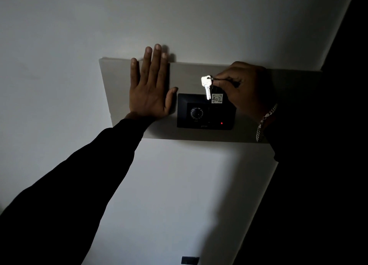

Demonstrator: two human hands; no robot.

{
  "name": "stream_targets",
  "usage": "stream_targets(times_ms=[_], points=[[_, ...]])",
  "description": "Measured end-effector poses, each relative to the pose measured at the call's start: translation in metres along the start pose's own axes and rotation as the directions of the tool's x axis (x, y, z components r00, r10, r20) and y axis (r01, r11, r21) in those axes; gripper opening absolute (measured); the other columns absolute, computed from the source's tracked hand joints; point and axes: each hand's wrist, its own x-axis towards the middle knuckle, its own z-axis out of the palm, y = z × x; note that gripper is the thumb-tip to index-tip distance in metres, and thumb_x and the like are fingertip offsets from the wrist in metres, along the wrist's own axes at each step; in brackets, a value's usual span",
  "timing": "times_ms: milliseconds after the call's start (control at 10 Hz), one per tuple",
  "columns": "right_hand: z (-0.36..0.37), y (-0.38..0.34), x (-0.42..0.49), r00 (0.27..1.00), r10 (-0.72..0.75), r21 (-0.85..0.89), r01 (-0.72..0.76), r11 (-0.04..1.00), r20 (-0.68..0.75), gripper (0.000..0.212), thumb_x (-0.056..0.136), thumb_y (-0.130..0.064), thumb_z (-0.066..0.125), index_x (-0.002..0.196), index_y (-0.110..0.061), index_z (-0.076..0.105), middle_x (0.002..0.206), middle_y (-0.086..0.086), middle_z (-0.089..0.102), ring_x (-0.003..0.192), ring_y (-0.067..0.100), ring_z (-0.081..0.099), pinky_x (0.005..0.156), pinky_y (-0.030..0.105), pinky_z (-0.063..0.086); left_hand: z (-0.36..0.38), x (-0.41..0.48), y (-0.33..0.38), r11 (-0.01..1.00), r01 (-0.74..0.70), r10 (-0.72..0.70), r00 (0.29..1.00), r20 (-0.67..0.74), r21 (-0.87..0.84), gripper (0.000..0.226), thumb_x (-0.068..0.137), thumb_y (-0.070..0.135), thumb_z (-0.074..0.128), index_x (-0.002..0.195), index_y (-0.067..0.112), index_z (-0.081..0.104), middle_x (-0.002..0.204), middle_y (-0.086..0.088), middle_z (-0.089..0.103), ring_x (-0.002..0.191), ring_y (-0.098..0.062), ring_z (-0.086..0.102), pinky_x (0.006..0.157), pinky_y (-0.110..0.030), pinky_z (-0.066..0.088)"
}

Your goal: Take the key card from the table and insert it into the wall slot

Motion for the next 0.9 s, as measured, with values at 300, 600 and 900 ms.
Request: stream_targets(times_ms=[300, 600, 900], points=[[0.008, 0.007, -0.016, 0.996, 0.028, 0.032, -0.025, 0.999, -0.081, 0.010, 0.084, -0.018, 0.071, 0.083, -0.010, 0.076, 0.076, 0.007, 0.073, 0.066, 0.018, 0.065, 0.062, 0.034, 0.052, -0.004, 0.000, 0.002, 1.000, 0.002, -0.002, 0.998, 0.069, 0.001, 0.075, 0.100, 0.049, 0.025, 0.158, 0.003, 0.013, 0.165, -0.023, 0.021, 0.155, -0.038, 0.014, 0.126, -0.060, 0.012], [0.001, -0.002, -0.020, 1.000, 0.027, -0.004, -0.027, 1.000, -0.014, 0.018, 0.081, -0.014, 0.070, 0.098, -0.011, 0.074, 0.083, 0.006, 0.072, 0.066, 0.014, 0.065, 0.068, 0.022, 0.055, -0.031, 0.005, 0.000, 0.999, 0.001, 0.009, 0.968, 0.250, -0.038, 0.076, 0.102, 0.049, 0.029, 0.158, 0.003, 0.008, 0.168, -0.020, 0.014, 0.157, -0.036, 0.008, 0.127, -0.058, 0.007], [-0.017, -0.037, 0.000, 0.997, 0.077, -0.056, -0.076, 0.996, 0.017, 0.031, 0.071, -0.002, 0.067, 0.101, -0.008, 0.072, 0.093, 0.011, 0.073, 0.082, 0.025, 0.068, 0.079, 0.032, 0.056, -0.088, 0.027, -0.039, 0.963, 0.027, 0.080, 0.920, 0.384, -0.266, 0.068, 0.098, 0.035, 0.044, 0.156, 0.003, 0.026, 0.166, -0.015, 0.025, 0.156, -0.031, 0.016, 0.130, -0.051, 0.013]])
